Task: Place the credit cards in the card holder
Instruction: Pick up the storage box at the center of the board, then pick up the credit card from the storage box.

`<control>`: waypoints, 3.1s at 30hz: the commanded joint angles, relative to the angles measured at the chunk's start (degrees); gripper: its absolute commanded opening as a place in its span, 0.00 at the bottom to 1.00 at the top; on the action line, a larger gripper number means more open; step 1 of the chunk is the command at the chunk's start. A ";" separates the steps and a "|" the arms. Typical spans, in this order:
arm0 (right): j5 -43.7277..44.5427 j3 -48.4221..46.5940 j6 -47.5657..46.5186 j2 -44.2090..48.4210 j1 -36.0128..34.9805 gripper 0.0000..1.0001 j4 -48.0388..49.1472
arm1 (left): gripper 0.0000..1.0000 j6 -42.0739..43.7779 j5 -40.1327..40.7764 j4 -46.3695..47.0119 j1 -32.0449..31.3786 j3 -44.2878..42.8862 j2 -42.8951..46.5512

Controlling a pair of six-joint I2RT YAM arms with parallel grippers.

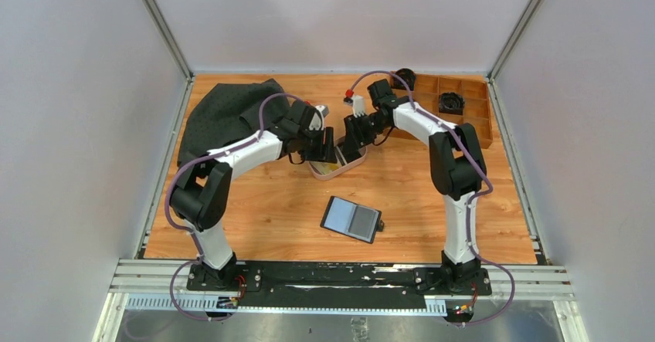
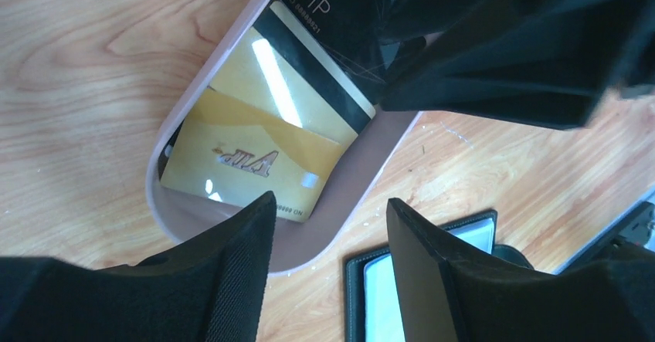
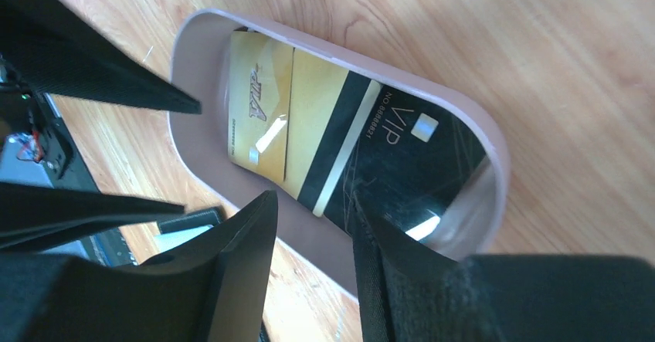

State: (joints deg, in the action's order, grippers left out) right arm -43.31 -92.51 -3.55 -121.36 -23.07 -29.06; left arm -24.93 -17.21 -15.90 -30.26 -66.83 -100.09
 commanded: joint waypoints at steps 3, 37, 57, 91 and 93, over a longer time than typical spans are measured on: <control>-2.79 0.38 -10.09 9.78 3.09 0.43 -2.21 | 0.60 1.90 6.69 -3.73 -1.38 -4.46 -5.38; 22.08 -0.70 -8.22 0.28 -0.34 0.09 -1.09 | 0.64 8.25 9.93 -1.77 -1.26 -5.14 2.53; 61.71 4.19 -35.48 17.40 -11.05 0.00 18.14 | 1.00 -13.92 -0.98 22.81 6.88 25.31 32.26; 58.78 13.94 -4.22 22.03 -11.92 0.00 13.68 | 0.97 -35.35 15.11 36.49 -4.31 20.28 7.12; 58.16 14.10 -3.21 22.01 -11.92 0.00 13.77 | 1.00 -35.19 15.29 34.96 -4.29 19.96 6.67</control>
State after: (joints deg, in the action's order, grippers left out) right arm 16.29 -79.00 -12.29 -102.63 -34.41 -16.47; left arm -60.25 -5.61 20.38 -34.26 -47.42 -94.48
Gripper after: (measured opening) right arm 0.063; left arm 0.977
